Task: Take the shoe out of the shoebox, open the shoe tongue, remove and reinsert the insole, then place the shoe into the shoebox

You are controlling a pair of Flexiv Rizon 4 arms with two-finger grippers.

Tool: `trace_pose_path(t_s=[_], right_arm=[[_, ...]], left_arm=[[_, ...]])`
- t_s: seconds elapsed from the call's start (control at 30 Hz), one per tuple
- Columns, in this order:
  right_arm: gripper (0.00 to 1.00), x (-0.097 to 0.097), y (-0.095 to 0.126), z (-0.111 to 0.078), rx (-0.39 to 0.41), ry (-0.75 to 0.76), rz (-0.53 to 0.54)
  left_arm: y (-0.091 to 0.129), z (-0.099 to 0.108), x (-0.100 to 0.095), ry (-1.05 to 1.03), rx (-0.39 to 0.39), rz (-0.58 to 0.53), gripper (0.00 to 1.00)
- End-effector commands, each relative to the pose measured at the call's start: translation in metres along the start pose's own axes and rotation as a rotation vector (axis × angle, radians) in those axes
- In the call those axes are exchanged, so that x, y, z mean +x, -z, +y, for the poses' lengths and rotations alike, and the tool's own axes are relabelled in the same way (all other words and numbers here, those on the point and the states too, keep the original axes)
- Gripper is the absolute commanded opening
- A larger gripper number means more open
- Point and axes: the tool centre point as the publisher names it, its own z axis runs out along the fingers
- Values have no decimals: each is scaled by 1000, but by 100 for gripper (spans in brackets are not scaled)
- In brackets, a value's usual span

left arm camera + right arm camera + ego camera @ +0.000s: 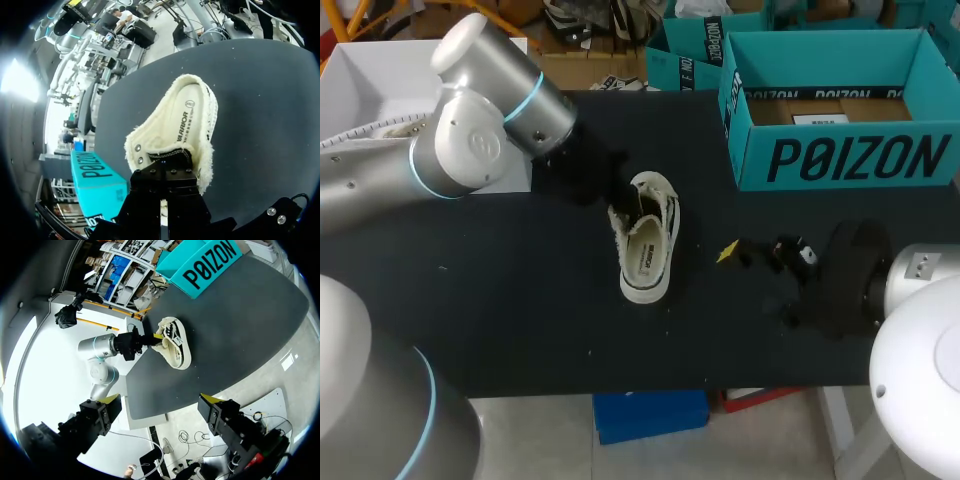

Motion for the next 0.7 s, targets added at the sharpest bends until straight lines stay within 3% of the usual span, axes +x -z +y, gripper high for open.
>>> trace_pose_path(t_s=[0.03, 0.23, 0.33, 0.47, 0.7], right_arm=[[100, -7, 0, -4, 1, -13, 29], [100, -7, 0, -4, 1, -13, 29], [100, -7, 0, -4, 1, -13, 29], [100, -7, 0, -4, 1, -13, 29], [100, -7, 0, -4, 1, -13, 29]], left_arm=[[14, -3, -1, -9, -24, -4, 0], [51, -6, -13, -45, -77, 19, 0], [66, -10, -11, -55, -88, 66, 20], [78, -10, -1, -62, -112, 118, 38], [76, -10, 14, -76, -136, 210, 38]])
